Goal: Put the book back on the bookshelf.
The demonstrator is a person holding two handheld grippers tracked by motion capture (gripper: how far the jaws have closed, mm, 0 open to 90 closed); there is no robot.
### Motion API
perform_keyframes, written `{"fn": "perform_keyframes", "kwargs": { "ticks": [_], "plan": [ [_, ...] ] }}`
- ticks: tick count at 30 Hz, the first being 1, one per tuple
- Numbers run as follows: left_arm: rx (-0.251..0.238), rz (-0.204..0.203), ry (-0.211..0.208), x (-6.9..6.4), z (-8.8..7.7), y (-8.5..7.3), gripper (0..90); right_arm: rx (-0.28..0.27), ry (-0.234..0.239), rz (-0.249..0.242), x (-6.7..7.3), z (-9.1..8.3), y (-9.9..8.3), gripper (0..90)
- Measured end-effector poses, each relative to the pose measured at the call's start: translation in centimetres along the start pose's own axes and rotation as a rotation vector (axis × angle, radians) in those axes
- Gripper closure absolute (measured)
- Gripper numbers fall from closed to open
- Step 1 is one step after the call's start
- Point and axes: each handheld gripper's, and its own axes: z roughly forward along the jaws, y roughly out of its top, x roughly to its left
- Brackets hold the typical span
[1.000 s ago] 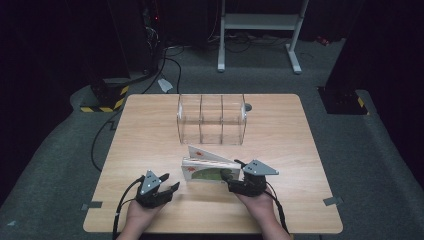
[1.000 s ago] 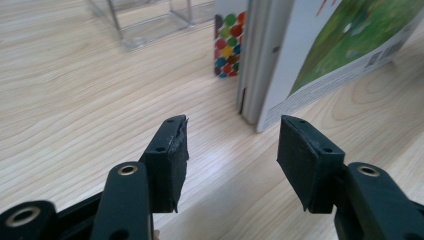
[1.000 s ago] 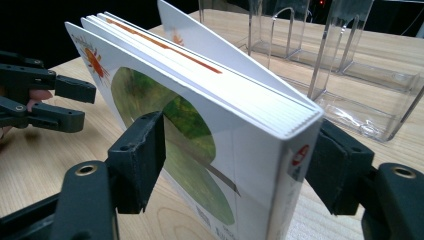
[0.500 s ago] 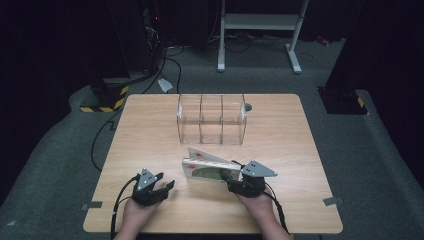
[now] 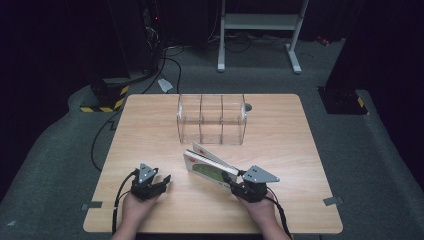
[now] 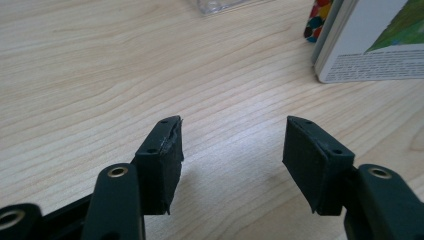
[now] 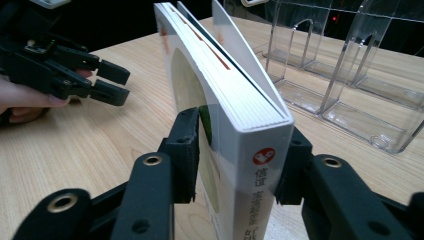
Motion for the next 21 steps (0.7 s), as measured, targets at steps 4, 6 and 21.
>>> {"fn": "perform_keyframes", "kwargs": {
  "ticks": [4, 6, 21],
  "plan": [
    [0.070, 0.027, -0.010, -0.3, 0.6, 0.3, 32.4, -0.006, -0.004, -0.011, 0.3, -0.1, -0.1, 67.2],
    [0.068, 0.021, 0.002, -0.3, 0.7, 0.3, 32.7, -0.011, -0.016, -0.025, 0.5, -0.2, -0.2, 71.0],
    [0.071, 0.005, 0.030, 0.2, 1.5, 0.9, 31.6, -0.013, -0.083, -0.015, 0.0, -2.2, -0.7, 74.0]
  ]
}}
